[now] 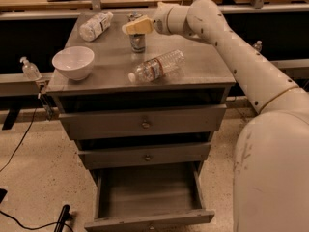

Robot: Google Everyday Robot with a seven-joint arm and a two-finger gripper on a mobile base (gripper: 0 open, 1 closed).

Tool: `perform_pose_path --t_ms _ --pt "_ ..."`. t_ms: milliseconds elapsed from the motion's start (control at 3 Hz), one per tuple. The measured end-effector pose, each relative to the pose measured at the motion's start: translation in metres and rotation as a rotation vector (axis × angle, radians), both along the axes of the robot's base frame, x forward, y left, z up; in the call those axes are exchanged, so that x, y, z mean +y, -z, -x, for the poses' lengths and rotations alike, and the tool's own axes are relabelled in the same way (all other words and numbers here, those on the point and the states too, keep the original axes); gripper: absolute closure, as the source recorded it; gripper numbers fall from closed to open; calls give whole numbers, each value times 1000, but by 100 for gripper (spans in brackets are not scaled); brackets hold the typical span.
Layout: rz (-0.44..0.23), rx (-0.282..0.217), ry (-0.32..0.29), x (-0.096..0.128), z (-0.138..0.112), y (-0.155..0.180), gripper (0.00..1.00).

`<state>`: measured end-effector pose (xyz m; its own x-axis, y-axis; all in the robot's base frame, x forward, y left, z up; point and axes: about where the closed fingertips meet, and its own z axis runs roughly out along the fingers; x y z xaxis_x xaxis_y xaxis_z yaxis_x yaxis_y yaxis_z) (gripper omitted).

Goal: Place redbull can into bottom drawer

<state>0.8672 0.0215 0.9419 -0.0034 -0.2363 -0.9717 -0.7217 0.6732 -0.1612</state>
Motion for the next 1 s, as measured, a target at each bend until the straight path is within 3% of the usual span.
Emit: perform_pose_path --t_ms 333,1000 --pt "-21 44 27 5 -8 12 10" --pt "-79 82 -52 38 -16 15 57"
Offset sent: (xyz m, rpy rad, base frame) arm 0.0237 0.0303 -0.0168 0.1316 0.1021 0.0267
